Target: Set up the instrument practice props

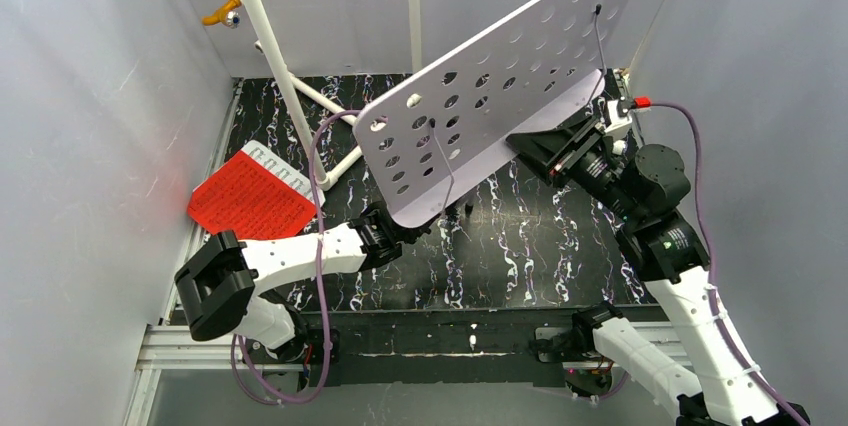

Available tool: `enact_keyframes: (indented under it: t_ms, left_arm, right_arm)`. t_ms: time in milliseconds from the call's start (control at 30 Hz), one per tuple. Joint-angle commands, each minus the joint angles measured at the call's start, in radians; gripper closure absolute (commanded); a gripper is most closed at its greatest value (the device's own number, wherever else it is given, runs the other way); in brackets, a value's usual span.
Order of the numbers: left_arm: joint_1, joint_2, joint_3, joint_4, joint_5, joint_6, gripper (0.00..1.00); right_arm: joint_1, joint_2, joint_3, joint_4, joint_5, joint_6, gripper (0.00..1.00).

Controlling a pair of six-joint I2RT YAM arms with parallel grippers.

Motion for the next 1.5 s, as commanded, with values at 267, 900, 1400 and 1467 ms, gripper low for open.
enact_keyframes:
  t_ms: [267, 900, 1400, 1467]
  left_arm:
    - [0.025, -0.049, -0.04, -0.029, -0.069, -0.026, 1.0]
    - [0.053, -0.119, -0.012, -0.255, 0.039, -0.22, 1.0]
    - [0.057, -0.133, 0.056, -0.469, 0.088, -0.309, 1.0]
    - [0.057, -0.131, 0.068, -0.504, 0.094, -0.313, 1.0]
  right_arm:
    - [-0.01, -0.045, 0.172, -0.201, 0.061, -0.519, 0.02]
    - [-0.01, -0.223, -0.543, 0.411, -0.017, -0.887, 0.02]
    - [0.398, 0.217, -0.561, 0.855, 0.516, -1.182, 0.19]
    - [0.423, 0.239, -0.584, 0.907, 0.644, -1.215, 0.27]
